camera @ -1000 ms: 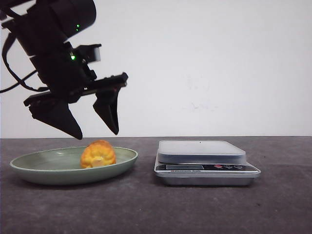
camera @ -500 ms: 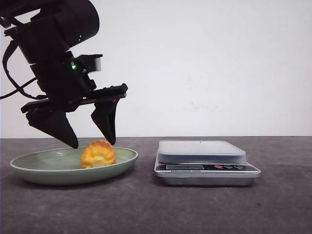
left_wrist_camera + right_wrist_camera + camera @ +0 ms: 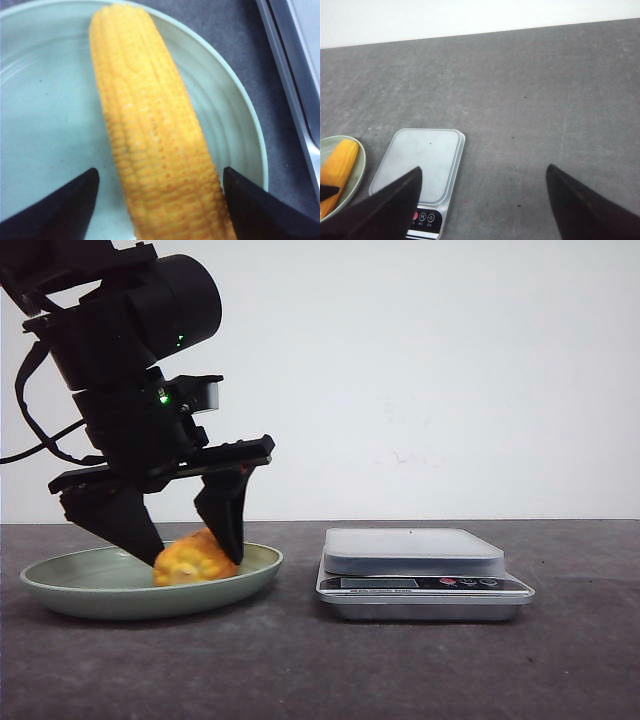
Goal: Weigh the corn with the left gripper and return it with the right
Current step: 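Lower the left gripper over the yellow corn cob on the green plate and close, then lift the corn with the left gripper and carry it over the scale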
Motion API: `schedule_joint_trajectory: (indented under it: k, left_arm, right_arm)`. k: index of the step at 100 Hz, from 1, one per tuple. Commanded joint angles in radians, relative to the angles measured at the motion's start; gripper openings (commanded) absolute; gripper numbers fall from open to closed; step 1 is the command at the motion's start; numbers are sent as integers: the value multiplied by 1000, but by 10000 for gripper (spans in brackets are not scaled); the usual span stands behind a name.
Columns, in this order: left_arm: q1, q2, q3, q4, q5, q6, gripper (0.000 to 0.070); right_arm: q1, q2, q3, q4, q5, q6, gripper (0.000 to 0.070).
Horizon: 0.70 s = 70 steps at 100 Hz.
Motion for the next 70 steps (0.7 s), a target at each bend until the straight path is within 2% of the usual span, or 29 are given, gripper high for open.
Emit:
schedule_joint_trajectory:
  k: [1, 5, 8, 26, 48, 70]
  left_arm:
    - [-8, 20, 13, 7, 0, -6, 174]
    - [-8, 20, 13, 7, 0, -3, 57]
    - [-8, 20, 13, 7, 0, 0, 0]
    - [-8, -6, 13, -7, 0, 7, 3]
    - [-20, -171, 29, -69, 1, 8, 3]
    - [-113, -191, 238, -210, 2, 7, 5]
  right_arm:
    - [2, 3, 11, 2, 0, -12, 498]
    - [2, 3, 11, 2, 0, -12, 498]
    - [2, 3, 11, 2, 0, -12, 498]
    - [2, 3, 11, 1, 0, -12, 498]
    - [2, 3, 11, -5, 0, -12, 498]
    - [2, 3, 11, -5, 0, -11, 498]
